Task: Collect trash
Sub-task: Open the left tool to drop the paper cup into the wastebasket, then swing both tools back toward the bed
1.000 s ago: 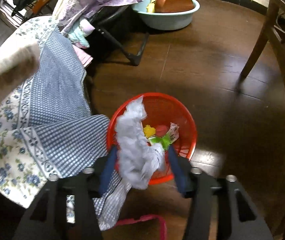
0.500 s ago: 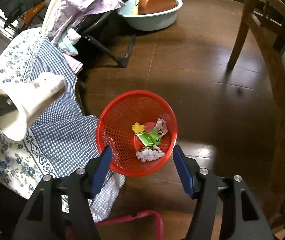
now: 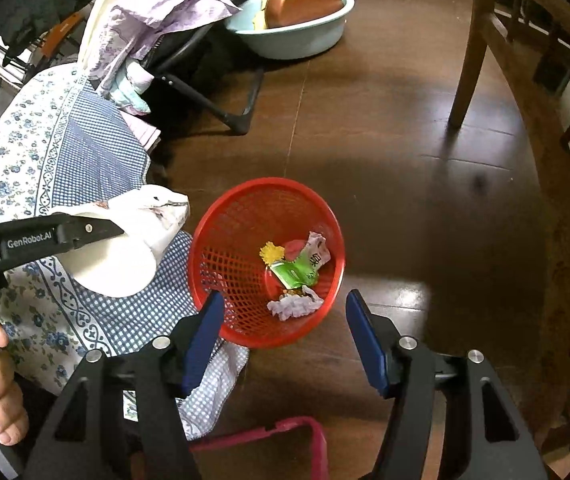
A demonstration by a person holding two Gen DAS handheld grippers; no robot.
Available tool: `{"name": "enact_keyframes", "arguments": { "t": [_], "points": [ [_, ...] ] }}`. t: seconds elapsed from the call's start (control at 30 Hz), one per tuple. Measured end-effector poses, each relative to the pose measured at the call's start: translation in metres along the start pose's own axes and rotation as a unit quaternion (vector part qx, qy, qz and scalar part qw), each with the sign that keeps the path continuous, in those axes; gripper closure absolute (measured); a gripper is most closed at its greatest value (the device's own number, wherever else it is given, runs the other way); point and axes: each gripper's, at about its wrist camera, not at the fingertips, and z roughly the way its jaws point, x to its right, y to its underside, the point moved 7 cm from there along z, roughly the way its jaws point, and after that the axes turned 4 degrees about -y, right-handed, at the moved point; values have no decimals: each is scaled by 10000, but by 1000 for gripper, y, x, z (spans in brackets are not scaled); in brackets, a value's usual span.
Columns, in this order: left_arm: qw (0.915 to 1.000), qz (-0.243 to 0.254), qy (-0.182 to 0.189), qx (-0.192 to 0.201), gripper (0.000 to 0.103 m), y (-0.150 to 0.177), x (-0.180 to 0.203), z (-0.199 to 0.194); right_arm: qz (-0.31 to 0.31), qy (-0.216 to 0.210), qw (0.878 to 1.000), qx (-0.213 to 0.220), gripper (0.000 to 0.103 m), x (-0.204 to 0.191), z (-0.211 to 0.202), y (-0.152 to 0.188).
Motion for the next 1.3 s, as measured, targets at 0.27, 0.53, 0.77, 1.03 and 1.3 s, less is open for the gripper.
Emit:
{"name": "enact_keyframes", "arguments": {
  "t": [0.27,0.53,0.77,1.03,1.3],
  "points": [
    [9997,98,21,-241,92,3,2,12,29,-30,9999,-130,40,1,6,7],
    [9999,20,170,10,43,-4,0,-2,-91,9,9997,-232,40,-1,4,13],
    [9964,-84,571,619,33,-16,5,-55,-212,82,9997,-108,39,-3,-17,10],
    [9756,-156,973,1960,7,-4,-7,-184,-472,318,9973,460,15,-26,-68,-8],
    [9562,-594,349,2845,7,24,-100,-265,-1465,-38,9830,1103,11,-127,-132,-20]
  ]
}}
